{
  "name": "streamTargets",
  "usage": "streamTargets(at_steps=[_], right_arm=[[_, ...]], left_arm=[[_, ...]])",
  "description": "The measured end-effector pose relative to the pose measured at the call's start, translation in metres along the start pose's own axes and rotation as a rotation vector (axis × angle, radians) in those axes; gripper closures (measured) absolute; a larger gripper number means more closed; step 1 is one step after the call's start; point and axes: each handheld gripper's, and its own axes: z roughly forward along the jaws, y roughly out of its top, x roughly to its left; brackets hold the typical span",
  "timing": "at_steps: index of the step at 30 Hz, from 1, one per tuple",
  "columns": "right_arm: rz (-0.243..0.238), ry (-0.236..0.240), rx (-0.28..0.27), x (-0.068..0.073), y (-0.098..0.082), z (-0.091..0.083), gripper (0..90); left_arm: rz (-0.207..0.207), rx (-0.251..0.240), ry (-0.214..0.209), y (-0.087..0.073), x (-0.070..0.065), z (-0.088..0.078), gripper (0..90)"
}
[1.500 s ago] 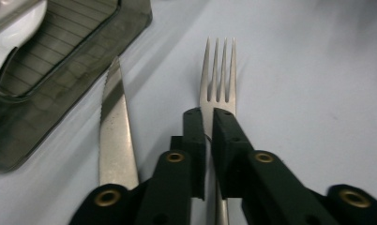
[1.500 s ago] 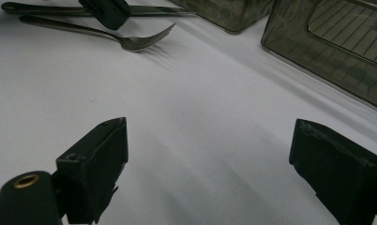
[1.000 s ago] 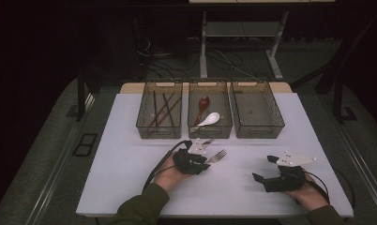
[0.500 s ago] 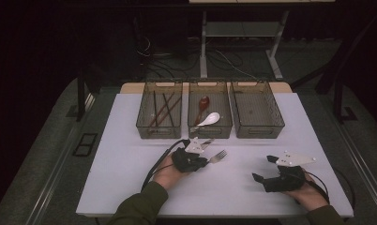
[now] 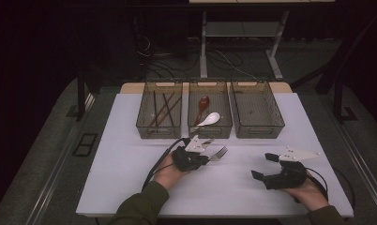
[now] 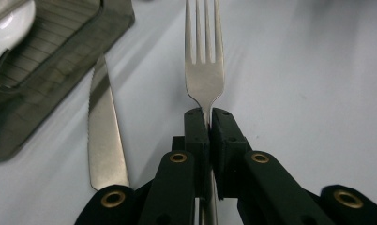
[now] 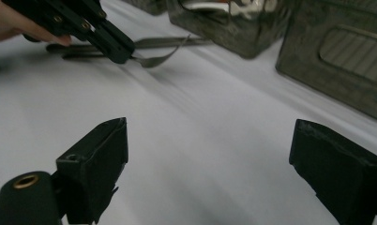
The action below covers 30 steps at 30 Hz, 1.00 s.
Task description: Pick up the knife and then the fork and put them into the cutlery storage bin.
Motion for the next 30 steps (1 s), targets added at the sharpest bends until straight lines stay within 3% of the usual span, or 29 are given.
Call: streamTargets(at_steps=[6, 11, 14, 19, 20, 23, 26, 30], right_arm=[[0.020, 0.054, -0.037, 0.010, 0.024, 0.012, 14.2], [0.049, 0.092, -0.066, 0.019, 0.042, 0.026, 17.2], [0.070, 0.119, -0.081, 0.023, 0.052, 0.035, 23.9], [0.101, 0.125, -0.058, 0.025, 0.062, 0.050, 37.9], [0.105, 0.125, -0.056, 0.024, 0.062, 0.053, 40.2], [0.126, 0.128, -0.047, 0.022, 0.065, 0.061, 46.2], [0.167, 0.131, -0.041, 0.019, 0.067, 0.063, 56.9], [0.187, 0.140, -0.044, 0.017, 0.070, 0.066, 66.4]], left_arm=[[-0.007, -0.044, -0.004, 0.009, -0.007, -0.004, 85.5], [0.021, -0.048, 0.003, 0.014, -0.011, -0.007, 85.5], [0.020, -0.062, 0.013, 0.018, -0.016, -0.010, 85.5], [0.008, -0.088, 0.029, 0.023, -0.021, -0.011, 85.5], [0.026, -0.083, 0.034, 0.025, -0.021, -0.012, 85.5], [0.029, -0.100, 0.053, 0.028, -0.023, -0.014, 85.4], [0.026, -0.114, 0.069, 0.030, -0.022, -0.016, 85.4], [0.025, -0.120, 0.075, 0.031, -0.021, -0.016, 85.4]])
